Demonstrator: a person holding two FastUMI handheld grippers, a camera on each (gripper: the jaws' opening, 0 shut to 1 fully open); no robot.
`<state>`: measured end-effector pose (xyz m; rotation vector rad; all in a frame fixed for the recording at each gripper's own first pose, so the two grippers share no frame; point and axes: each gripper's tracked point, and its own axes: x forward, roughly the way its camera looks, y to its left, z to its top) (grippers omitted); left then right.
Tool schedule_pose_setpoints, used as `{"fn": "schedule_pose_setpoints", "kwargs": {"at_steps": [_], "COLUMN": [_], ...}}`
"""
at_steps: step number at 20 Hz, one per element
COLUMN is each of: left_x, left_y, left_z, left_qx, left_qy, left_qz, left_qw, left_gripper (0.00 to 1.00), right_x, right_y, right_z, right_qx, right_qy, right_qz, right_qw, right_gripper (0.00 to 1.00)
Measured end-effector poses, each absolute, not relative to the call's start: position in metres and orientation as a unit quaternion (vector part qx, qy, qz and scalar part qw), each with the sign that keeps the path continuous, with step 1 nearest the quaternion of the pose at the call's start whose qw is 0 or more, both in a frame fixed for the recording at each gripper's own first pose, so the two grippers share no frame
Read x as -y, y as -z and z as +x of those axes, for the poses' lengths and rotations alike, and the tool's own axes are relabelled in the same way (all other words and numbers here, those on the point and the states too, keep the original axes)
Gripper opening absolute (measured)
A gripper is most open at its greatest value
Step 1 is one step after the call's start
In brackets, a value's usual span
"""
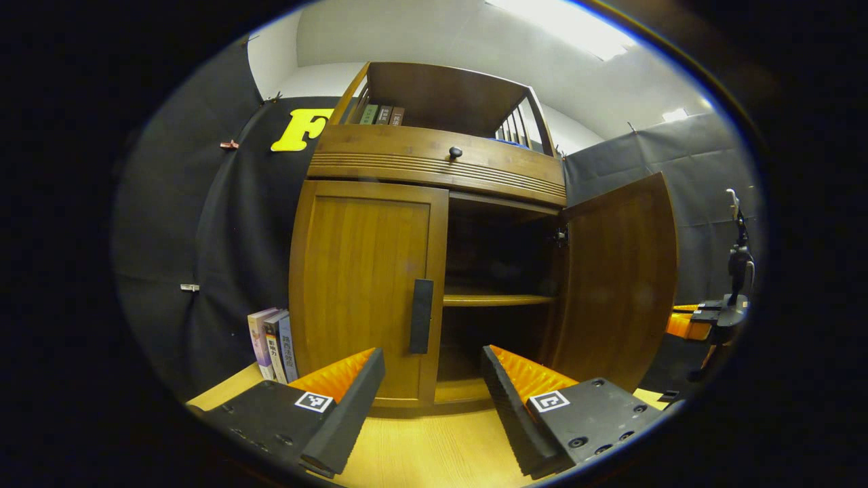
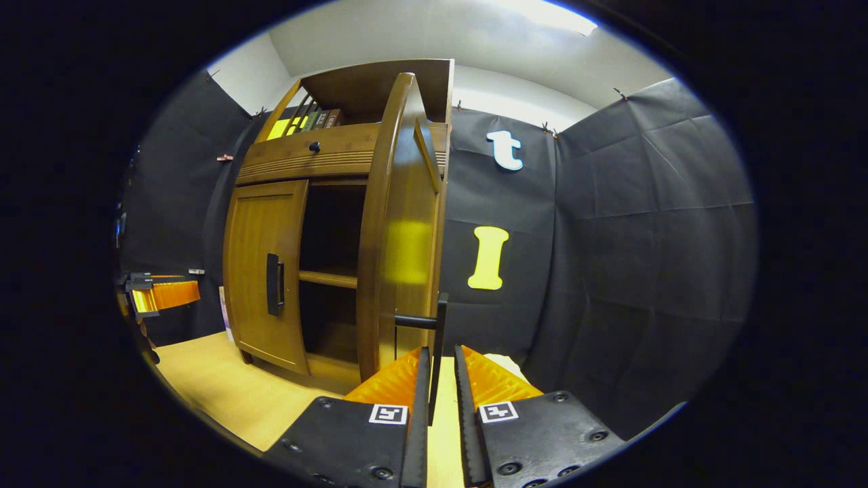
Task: Open the right door of the double-door shoe cabinet with the right hand, and open the left door with the left hand.
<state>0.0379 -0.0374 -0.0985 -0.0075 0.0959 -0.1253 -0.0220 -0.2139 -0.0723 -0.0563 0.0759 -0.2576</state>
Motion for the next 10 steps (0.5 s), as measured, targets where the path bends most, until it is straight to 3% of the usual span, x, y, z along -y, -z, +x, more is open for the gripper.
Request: {"fn": "schedule_pose_setpoints", "kwargs": {"at_steps": [1, 2, 3, 4, 7, 8, 10], "left_x": [0.037, 0.038, 0.038, 0.039, 0.039, 0.039, 0.040], "left_y": [0.099, 0.099, 0.099, 0.100, 0.109, 0.111, 0.114], "left_z": [0.038, 0.038, 0.038, 0.038, 0.037, 0.037, 0.040], "left_qx": [-0.046, -0.045, -0.044, -0.044, -0.055, -0.058, -0.061], "left_qy": [0.063, 0.065, 0.067, 0.069, 0.072, 0.072, 0.074], "left_qz": [-0.002, -0.002, -0.004, -0.005, -0.007, -0.006, -0.005], "left_qw": [0.997, 0.997, 0.997, 0.997, 0.996, 0.996, 0.995], "left_gripper": [0.90, 0.90, 0.90, 0.92, 0.92, 0.89, 0.89], "right_x": [0.219, 0.219, 0.221, 0.224, 0.236, 0.239, 0.247], "right_y": [0.074, 0.075, 0.076, 0.076, 0.074, 0.073, 0.068], "right_z": [-0.025, -0.026, -0.028, -0.031, -0.045, -0.051, -0.066], "right_qx": [-0.040, -0.042, -0.044, -0.045, -0.049, -0.049, -0.041], "right_qy": [0.133, 0.138, 0.143, 0.148, 0.167, 0.174, 0.190], "right_qz": [-0.029, -0.033, -0.038, -0.042, -0.056, -0.061, -0.069], "right_qw": [0.990, 0.989, 0.988, 0.987, 0.983, 0.982, 0.979], "right_gripper": [0.14, 0.24, 0.14, 0.24, 0.22, 0.14, 0.18]}}
